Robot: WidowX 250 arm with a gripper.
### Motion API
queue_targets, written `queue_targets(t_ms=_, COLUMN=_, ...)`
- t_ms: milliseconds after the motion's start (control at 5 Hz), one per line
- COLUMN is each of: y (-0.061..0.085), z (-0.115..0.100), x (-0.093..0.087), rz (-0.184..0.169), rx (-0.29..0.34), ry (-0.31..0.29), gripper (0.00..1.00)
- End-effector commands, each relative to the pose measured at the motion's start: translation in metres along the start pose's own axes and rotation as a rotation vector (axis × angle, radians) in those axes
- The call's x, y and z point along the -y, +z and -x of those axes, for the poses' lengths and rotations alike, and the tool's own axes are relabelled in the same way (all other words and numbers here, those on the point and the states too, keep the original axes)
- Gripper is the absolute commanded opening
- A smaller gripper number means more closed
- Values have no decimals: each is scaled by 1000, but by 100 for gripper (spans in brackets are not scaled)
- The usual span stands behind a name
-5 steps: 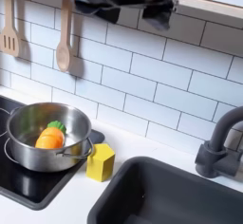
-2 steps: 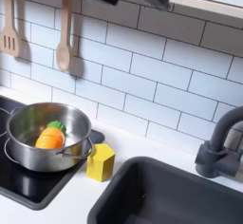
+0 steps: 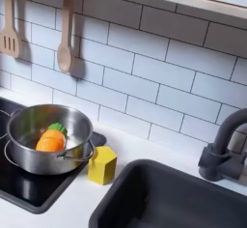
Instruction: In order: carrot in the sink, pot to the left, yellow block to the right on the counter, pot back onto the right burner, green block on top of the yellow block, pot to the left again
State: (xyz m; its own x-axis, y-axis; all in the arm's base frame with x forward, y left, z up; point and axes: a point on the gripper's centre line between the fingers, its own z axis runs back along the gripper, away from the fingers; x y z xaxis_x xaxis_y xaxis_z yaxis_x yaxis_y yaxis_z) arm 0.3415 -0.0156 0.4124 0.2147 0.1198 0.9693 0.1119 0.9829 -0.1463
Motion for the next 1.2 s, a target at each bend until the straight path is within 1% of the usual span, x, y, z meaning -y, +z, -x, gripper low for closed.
queue_targets(t_ms=0, y=-3, z=-4, x=-1, rz=-5, rx=31, ry=20, gripper=100)
queue_targets(t_ms=200, y=-6, z=-7, x=0, rz=6, rx=34, ry=24, gripper=100)
queue_targets(t_ms=400, y=-14, z=1, x=0, rz=18, rx=10, ry=30, gripper=100)
queue_targets(t_ms=800, y=-20, z=4, x=-1, rz=42, rx=-2, ry=22, gripper=100)
queue_targets(t_ms=1000, y=-22, z=4, x=-1, rz=46, rx=-4, ry=14, gripper=0)
